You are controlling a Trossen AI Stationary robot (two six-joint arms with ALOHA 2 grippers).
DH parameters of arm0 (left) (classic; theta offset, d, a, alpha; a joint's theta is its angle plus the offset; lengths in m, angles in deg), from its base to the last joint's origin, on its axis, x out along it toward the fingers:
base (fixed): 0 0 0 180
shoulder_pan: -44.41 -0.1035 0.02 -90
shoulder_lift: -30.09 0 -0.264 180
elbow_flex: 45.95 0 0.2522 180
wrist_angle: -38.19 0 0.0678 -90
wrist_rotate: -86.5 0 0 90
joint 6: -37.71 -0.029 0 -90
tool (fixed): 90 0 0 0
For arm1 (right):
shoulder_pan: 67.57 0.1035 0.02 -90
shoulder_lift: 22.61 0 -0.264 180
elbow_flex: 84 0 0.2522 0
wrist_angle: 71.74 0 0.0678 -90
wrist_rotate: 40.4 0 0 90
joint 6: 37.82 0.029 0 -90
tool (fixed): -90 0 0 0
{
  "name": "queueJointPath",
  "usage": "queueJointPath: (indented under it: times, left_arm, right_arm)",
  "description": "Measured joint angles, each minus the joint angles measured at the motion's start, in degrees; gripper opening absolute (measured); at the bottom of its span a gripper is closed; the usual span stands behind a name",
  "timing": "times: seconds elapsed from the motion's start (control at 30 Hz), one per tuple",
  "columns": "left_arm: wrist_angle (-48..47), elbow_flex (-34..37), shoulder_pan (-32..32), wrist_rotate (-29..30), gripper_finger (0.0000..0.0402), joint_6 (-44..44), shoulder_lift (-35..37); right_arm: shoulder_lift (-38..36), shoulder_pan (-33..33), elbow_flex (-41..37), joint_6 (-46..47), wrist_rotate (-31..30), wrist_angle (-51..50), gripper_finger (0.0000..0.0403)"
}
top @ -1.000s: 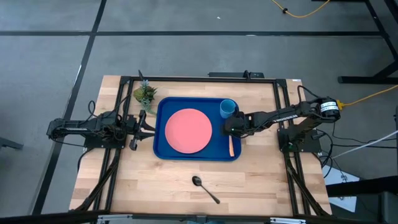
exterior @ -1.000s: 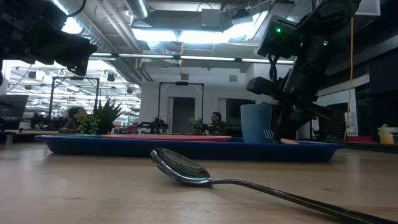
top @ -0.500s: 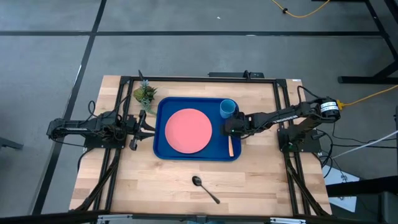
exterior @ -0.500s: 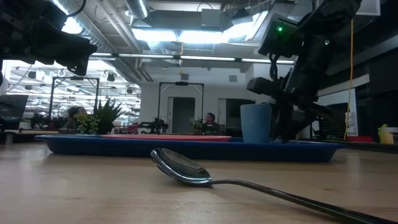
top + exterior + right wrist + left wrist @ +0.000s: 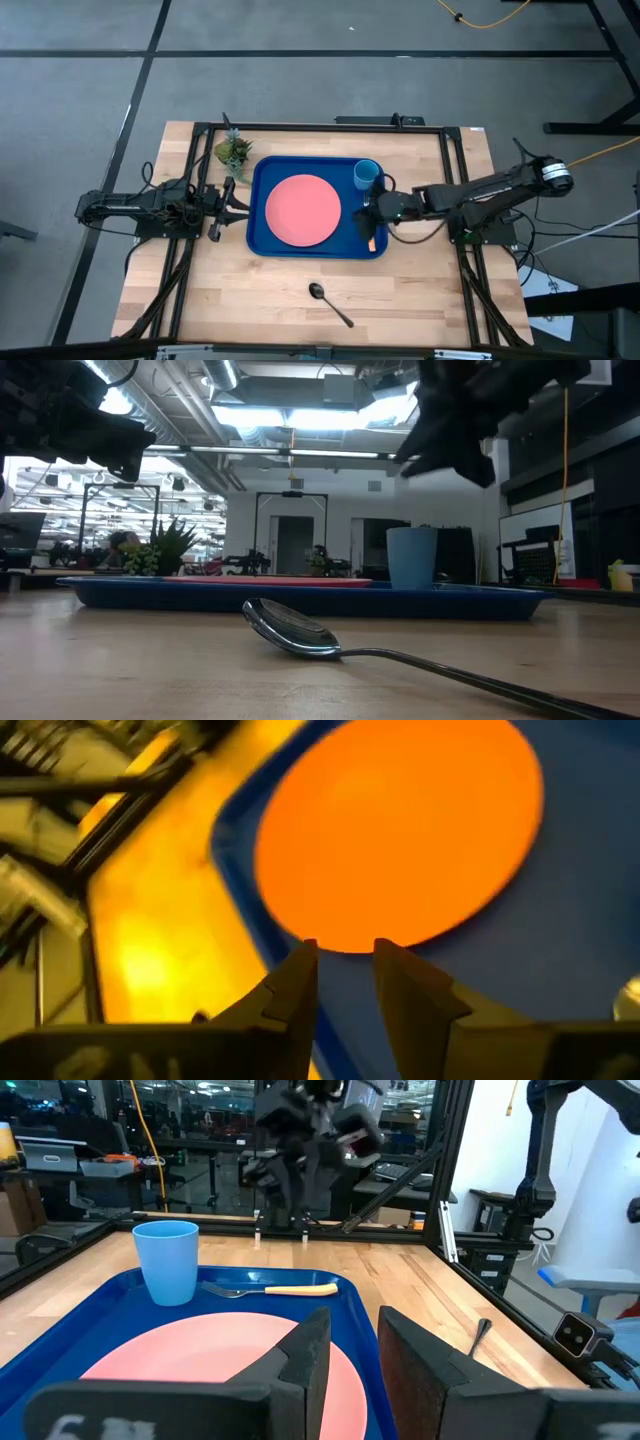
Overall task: Pick and place plate/cup/fork/spoon on tray
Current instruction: Put the black spoon on the left side of the brown fork on the blue tray
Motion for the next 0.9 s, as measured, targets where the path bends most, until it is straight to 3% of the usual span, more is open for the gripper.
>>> queueJointPath:
  times: [0.5,0.9]
  left_arm:
    - [0.0,0.0,0.0,0.0,0.0080,0.0,0.0]
    - [0.0,0.0,0.0,0.0,0.0080,0.0,0.0]
  right_arm:
    - [-0.8,1.7,0.1,-18.8,2.1,-0.3,0.0106]
    - [-0.8,1.7,0.1,-20.5,2.1,-0.3,0.0106]
